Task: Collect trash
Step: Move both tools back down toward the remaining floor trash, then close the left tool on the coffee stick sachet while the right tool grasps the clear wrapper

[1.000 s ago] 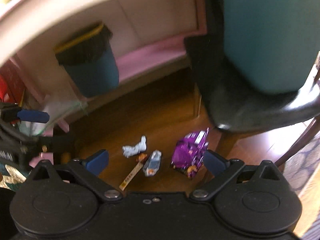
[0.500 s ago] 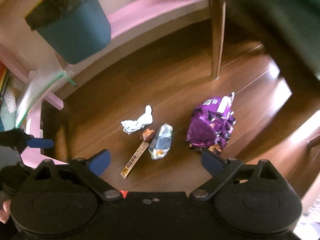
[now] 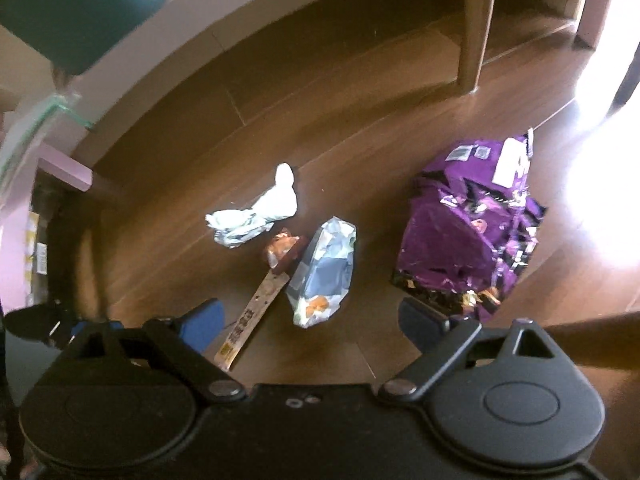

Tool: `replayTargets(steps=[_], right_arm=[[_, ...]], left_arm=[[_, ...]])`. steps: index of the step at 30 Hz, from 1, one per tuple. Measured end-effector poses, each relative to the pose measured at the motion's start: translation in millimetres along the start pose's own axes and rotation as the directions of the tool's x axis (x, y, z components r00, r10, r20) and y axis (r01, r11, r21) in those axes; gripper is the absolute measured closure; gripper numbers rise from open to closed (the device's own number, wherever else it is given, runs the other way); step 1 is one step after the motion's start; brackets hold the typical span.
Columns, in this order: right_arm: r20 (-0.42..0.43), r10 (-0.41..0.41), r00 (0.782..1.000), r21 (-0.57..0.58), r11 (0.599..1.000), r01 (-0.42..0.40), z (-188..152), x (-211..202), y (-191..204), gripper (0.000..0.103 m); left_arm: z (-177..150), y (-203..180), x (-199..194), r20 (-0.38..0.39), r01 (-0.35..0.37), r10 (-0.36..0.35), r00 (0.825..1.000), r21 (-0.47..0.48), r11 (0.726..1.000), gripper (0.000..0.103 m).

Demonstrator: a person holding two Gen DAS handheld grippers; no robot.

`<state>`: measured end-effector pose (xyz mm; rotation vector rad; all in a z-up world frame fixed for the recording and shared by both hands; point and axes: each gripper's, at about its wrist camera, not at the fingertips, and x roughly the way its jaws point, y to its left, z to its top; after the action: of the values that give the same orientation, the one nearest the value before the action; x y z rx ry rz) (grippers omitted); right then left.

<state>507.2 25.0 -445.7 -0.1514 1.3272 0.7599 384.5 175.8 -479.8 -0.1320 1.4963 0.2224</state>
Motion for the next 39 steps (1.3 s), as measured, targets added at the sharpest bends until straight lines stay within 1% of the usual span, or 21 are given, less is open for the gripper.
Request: replayTargets(steps=[5,9,14,15,17,18,19,20,21,22,23,24,26,27,31,33,34,37,39], right_arm=[[-0.039,-0.008,0.999,0.023,1.000,0.009,6,45,-5,0.013],[-0.066,-0.013,0.998,0.041,0.999,0.016,8,73,-8,0.016],[-0.103,-0.019,0.995,0.042,0.999,0.023,12,105,-8,0.026],[-0.106,-0.020,0.994,0.044,0.999,0.024,13,110,-7,0.026],[-0.113,-0.025,0.993,0.051,0.998,0.031,14,119,-8,0.027],[-0.117,-0.027,0.993,0.052,0.998,0.033,14,122,-8,0.030],[-0.122,-0.029,0.992,0.052,0.998,0.035,15,126,-8,0.031],[-0.127,-0.032,0.991,0.049,0.998,0.039,14,129,-7,0.034],[-0.131,-0.036,0.991,0.044,0.998,0.042,14,132,-7,0.039],[-0.133,-0.040,0.990,0.039,0.998,0.045,14,134,-7,0.042],[-0.134,-0.046,0.990,0.033,0.998,0.051,13,136,-7,0.045],[-0.134,-0.051,0.990,0.030,0.998,0.055,13,137,-7,0.046],[-0.136,-0.051,0.989,0.036,0.998,0.057,12,140,-9,0.047],[-0.138,-0.048,0.989,0.040,0.998,0.054,12,142,-9,0.050],[-0.140,-0.052,0.989,0.033,0.998,0.057,10,144,-8,0.056],[-0.140,-0.056,0.989,0.030,0.998,0.061,10,146,-8,0.061],[-0.141,-0.057,0.988,0.031,0.998,0.062,9,147,-8,0.063],[-0.143,-0.064,0.988,0.035,0.997,0.070,8,149,-9,0.071],[-0.143,-0.069,0.987,0.032,0.997,0.075,5,150,-10,0.083]], left_arm=[[4,1,41,-0.020,-0.063,0.064,0.998,0.015,0.998,0.000],[9,8,73,-0.045,-0.044,0.045,0.998,0.015,0.999,0.000],[17,7,94,-0.035,-0.027,0.028,0.999,0.044,0.999,0.001],[19,6,98,-0.036,-0.031,0.033,0.999,0.049,0.998,0.001],[21,6,104,-0.034,-0.021,0.023,0.999,0.044,0.999,0.001],[23,7,106,-0.036,-0.015,0.016,0.999,0.033,0.999,0.002],[25,8,109,-0.039,-0.002,0.003,0.999,0.018,1.000,0.006],[26,10,111,-0.046,0.016,-0.016,0.999,0.004,1.000,0.014],[28,11,114,-0.057,0.029,-0.029,0.998,-0.008,1.000,0.018],[29,12,117,-0.068,0.031,-0.032,0.997,-0.015,0.999,0.027],[30,12,119,-0.076,0.032,-0.034,0.997,-0.022,0.999,0.039],[31,14,121,-0.081,0.036,-0.039,0.996,-0.030,0.999,0.042],[31,16,125,-0.091,0.040,-0.044,0.995,-0.045,0.998,0.047],[31,17,126,-0.093,0.046,-0.051,0.994,-0.049,0.998,0.049],[30,28,132,-0.104,0.063,-0.069,0.992,-0.063,0.996,0.065],[31,30,133,-0.110,0.070,-0.078,0.991,-0.073,0.995,0.066],[31,31,141,-0.104,0.068,-0.076,0.992,-0.074,0.995,0.068],[32,27,144,-0.091,0.070,-0.075,0.993,-0.059,0.996,0.069],[33,25,144,-0.085,0.064,-0.067,0.994,-0.041,0.997,0.073]])
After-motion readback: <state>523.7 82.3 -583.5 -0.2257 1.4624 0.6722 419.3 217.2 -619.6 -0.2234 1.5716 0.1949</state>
